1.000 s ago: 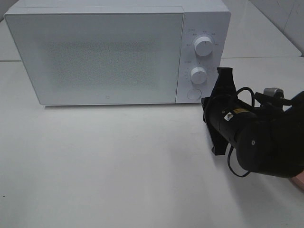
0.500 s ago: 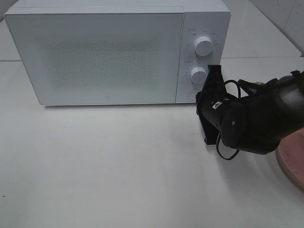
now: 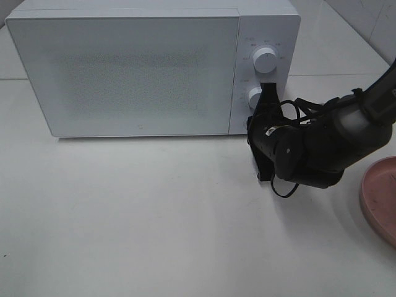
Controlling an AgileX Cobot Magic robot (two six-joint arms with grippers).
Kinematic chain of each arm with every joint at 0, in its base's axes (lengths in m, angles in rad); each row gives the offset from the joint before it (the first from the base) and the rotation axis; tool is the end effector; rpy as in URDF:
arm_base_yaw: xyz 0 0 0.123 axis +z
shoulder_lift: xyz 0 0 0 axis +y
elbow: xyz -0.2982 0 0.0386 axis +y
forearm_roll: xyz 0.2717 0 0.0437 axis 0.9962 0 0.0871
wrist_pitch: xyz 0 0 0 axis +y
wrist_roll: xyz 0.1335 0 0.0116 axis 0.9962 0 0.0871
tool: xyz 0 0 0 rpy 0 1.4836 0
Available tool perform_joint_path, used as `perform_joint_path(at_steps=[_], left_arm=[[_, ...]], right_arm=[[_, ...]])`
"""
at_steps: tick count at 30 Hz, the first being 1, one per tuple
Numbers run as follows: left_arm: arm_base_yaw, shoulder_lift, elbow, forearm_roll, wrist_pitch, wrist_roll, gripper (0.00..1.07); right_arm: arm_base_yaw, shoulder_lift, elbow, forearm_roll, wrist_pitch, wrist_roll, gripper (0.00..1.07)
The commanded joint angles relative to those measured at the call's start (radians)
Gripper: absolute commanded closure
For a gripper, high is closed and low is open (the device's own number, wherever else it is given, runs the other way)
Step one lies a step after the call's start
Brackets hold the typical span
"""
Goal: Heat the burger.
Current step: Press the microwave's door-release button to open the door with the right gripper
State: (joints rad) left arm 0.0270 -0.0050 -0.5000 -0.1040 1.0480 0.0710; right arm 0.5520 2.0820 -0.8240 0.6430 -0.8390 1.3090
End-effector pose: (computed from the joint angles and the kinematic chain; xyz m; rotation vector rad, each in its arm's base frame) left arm 0.0385 -0.0110 0.2713 0.0488 2.0222 -0.0621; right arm 0.3831 0.1657 0.0677 1.4577 1.5388 1.0210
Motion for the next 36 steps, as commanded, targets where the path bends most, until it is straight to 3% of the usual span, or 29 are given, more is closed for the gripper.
perform_joint_path(at_steps=[1,14,21,36], left_arm=[[0.001,-0.025,0.003,0.000,-0.010,-0.001,0.25],[0.001,-0.025,0.003,0.000,-0.010,-0.001,0.25],[0.001,-0.025,0.003,0.000,-0.010,-0.001,0.25],[0.001,-0.025,0.003,0.000,-0.010,-0.001,0.25]], right_arm=[[-0.011,0.019,-0.029,-0.005,0.003,-0.003,1.07],[-0.045,0.031,-0.040,-0.014,-0.023,-0.013,1.07],[-0.045,0.031,-0.059,-0.126,-0.075,0.057,1.07],[-0.046,0.040,-0.079,-0.081,-0.188,0.045,1.07]])
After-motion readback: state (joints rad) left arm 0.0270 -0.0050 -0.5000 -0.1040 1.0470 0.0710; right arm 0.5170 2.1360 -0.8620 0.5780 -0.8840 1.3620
